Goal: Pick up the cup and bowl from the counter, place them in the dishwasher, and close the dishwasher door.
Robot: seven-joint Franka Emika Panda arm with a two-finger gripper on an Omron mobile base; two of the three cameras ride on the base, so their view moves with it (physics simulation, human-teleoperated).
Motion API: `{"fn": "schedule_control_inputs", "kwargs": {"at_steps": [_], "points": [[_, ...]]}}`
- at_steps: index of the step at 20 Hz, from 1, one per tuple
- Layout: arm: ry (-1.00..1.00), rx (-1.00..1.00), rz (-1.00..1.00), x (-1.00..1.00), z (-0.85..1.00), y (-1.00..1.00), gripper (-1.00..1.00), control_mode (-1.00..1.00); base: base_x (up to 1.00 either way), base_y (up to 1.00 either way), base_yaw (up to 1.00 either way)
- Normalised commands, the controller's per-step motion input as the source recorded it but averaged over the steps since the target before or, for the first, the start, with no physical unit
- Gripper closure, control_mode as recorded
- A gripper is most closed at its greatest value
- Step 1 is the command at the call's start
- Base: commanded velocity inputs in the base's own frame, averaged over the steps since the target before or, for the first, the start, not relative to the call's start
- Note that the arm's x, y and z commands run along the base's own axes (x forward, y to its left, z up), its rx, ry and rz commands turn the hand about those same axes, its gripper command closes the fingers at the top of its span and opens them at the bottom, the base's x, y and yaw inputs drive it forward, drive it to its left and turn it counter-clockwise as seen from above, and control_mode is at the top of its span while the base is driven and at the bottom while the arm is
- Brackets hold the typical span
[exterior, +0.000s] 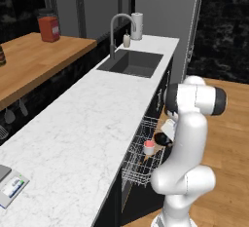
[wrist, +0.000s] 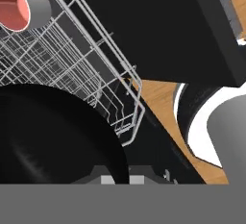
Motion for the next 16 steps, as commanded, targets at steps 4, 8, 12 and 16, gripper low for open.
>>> {"fn": "schedule_control_inputs", "kwargs": {"at_steps": [4, 8, 12, 16], "points": [[-0.06, 0.08, -0.02, 0.0, -0.56, 0.32, 1.0, -1.0, 0.0, 0.0, 0.0], [0.0, 0.05, -0.02, 0.2, -0.52, 0.32, 1.0, -1.0, 0.0, 0.0, 0.0], [0.0, 0.03, -0.03, 0.24, -0.53, 0.19, 1.0, -1.0, 0.0, 0.0, 0.0], [0.0, 0.02, -0.04, 0.32, -0.52, 0.13, 1.0, -1.0, 0.0, 0.0, 0.0]]}}
